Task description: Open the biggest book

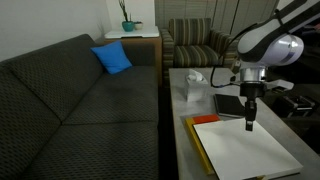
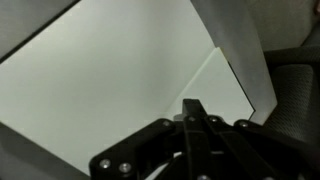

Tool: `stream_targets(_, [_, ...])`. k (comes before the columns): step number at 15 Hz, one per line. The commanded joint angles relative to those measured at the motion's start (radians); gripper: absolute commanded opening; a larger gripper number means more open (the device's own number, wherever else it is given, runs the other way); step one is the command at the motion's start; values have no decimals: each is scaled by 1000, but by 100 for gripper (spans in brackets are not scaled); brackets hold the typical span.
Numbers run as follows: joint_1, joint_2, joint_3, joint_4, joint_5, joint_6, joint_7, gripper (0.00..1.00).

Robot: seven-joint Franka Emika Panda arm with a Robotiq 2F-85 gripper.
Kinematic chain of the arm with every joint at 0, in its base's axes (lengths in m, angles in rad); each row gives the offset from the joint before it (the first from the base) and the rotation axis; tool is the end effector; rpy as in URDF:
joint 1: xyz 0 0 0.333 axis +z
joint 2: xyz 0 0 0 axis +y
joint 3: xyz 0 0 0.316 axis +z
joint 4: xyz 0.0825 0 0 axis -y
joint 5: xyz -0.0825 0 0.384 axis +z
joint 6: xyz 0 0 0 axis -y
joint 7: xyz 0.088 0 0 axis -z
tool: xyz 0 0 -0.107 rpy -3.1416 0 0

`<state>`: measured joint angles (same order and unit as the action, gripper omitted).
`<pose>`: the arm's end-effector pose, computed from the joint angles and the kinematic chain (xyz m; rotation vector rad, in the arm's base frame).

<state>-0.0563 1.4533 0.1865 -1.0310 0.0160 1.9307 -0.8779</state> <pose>0.6453 0.0591 -0.0938 -2.4117 -1.1448 0.5625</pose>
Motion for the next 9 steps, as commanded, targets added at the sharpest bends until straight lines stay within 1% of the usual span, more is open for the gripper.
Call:
stream_targets(1, [19,-108,-45,-121,-84,110,-29,25])
stream_targets(2, [19,-134,-51,-150,-106,145,-30,27])
stream_targets(3, [19,-167,-59,-190,-129,184,-25,33])
stream_targets(9, [5,-359,-78,-443,-219,410,-12,76])
